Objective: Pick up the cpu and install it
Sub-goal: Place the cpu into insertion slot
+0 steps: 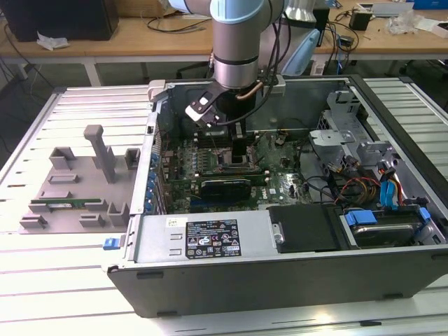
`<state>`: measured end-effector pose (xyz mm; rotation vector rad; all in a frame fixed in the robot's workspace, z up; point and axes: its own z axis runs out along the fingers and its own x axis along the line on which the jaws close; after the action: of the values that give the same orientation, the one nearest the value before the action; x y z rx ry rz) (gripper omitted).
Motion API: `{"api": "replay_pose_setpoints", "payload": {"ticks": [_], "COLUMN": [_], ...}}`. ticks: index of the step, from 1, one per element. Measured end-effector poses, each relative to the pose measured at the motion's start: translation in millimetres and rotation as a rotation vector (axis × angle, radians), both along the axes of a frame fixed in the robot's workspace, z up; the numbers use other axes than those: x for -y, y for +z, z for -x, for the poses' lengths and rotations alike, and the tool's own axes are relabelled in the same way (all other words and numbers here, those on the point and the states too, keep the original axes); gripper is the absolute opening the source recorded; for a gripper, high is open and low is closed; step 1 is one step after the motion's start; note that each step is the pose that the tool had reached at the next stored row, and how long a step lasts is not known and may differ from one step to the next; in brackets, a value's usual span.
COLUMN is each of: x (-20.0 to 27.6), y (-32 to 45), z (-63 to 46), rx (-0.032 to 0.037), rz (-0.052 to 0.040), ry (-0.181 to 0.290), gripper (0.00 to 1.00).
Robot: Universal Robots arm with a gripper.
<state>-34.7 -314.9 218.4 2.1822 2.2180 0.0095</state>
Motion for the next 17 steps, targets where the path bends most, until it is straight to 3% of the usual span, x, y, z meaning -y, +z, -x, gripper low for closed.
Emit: {"api": "replay_pose_setpoints", "payload": {"ticks": [11, 17], "x": [0.0, 0.0], "y": [2.9, 2.9], "z": [0.0, 0.0], "rx": [0.0, 0.0001], "rz": [0.0012, 0.0014], "ry": [0.0, 0.0], "gripper": [0.61, 0.24]}}
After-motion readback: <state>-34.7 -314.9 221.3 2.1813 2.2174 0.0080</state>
